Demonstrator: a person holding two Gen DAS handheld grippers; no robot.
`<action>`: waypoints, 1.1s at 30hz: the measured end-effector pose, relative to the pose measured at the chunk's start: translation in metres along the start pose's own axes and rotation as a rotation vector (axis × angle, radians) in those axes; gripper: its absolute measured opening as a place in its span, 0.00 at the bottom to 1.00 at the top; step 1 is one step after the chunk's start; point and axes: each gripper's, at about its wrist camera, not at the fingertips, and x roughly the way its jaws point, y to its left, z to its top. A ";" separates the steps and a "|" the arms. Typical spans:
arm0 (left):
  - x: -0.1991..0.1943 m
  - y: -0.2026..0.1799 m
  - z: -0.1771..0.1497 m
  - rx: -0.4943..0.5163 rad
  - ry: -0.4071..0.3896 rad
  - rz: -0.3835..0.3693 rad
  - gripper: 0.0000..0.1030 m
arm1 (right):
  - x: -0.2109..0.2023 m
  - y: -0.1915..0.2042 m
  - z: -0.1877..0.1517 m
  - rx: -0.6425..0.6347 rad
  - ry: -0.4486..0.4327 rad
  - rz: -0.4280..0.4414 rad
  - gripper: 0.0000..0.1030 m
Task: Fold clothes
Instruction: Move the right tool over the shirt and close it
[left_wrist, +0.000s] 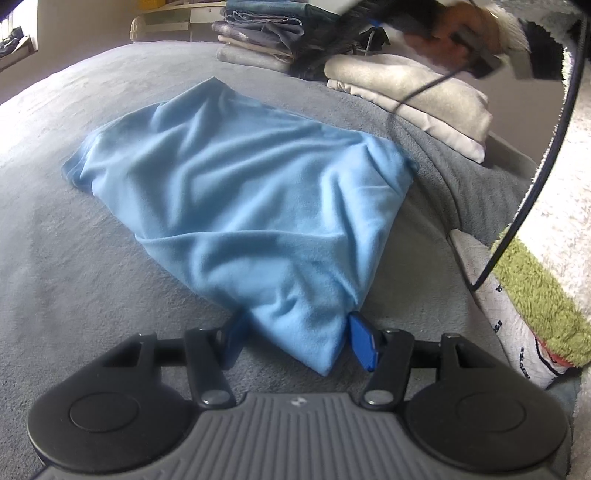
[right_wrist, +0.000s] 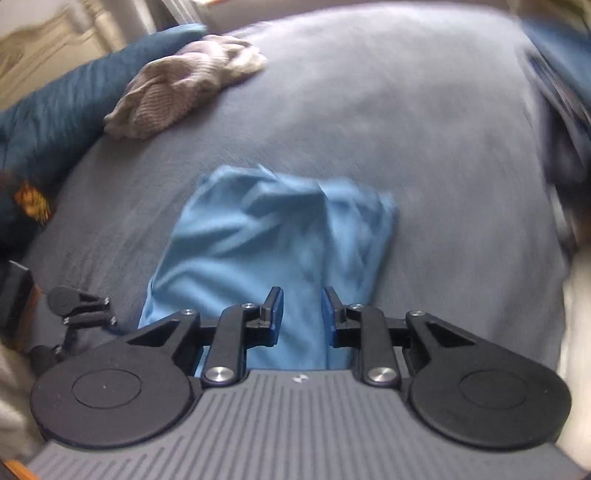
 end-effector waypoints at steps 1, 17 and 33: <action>0.000 -0.001 0.000 0.001 0.000 0.004 0.58 | 0.009 0.010 0.008 -0.053 -0.003 -0.004 0.21; 0.003 -0.005 0.002 0.015 -0.007 0.025 0.58 | 0.115 0.104 0.014 -0.814 0.095 -0.033 0.13; 0.004 -0.013 0.001 0.019 -0.006 0.024 0.58 | 0.087 0.067 0.053 -0.508 -0.019 -0.041 0.02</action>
